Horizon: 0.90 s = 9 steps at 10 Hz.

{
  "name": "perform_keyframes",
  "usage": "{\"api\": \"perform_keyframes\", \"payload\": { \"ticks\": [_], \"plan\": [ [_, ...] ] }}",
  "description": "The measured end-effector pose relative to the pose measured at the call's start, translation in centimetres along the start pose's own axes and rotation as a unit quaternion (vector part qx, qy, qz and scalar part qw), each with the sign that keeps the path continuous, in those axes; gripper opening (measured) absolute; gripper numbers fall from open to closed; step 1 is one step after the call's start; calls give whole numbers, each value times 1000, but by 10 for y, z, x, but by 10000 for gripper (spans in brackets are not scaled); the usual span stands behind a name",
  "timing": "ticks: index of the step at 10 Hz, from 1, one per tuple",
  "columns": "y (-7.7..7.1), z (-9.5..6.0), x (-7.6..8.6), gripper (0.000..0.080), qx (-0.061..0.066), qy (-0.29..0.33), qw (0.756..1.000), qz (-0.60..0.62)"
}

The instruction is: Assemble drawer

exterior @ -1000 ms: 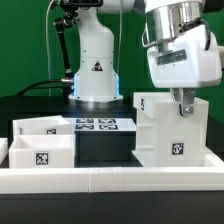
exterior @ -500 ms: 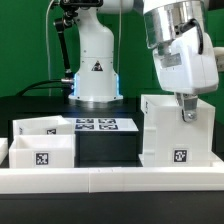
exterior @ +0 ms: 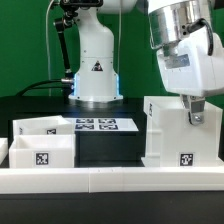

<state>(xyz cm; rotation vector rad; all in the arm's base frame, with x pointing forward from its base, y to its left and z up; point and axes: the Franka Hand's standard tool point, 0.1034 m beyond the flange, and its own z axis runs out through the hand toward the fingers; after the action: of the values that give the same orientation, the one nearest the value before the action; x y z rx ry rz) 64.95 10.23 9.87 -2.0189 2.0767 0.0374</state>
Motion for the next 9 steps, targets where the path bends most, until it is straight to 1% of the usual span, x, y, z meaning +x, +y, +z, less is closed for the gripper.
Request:
{"api": "perform_keyframes", "payload": {
  "ticks": [1,2,3,4,5,6,7,8,9],
  "plan": [
    [-1,0,0,44,1,0,1000,-1],
    [-1,-1,-1,238,2,0,1000,-2],
    [-2,-2,-1,397,3,0,1000,-7],
    [-3,-6,2,397,4,0,999,-42],
    [-5,-10,4,571,8,0,998,-57],
    [-7,-16,1,571,12,-1,998,-64],
    [-6,-26,-5,633,16,-2,997,-80],
    [0,-41,-9,646,21,-4,994,-103],
    [2,-51,-7,646,21,-5,991,-136]
  ]
}}
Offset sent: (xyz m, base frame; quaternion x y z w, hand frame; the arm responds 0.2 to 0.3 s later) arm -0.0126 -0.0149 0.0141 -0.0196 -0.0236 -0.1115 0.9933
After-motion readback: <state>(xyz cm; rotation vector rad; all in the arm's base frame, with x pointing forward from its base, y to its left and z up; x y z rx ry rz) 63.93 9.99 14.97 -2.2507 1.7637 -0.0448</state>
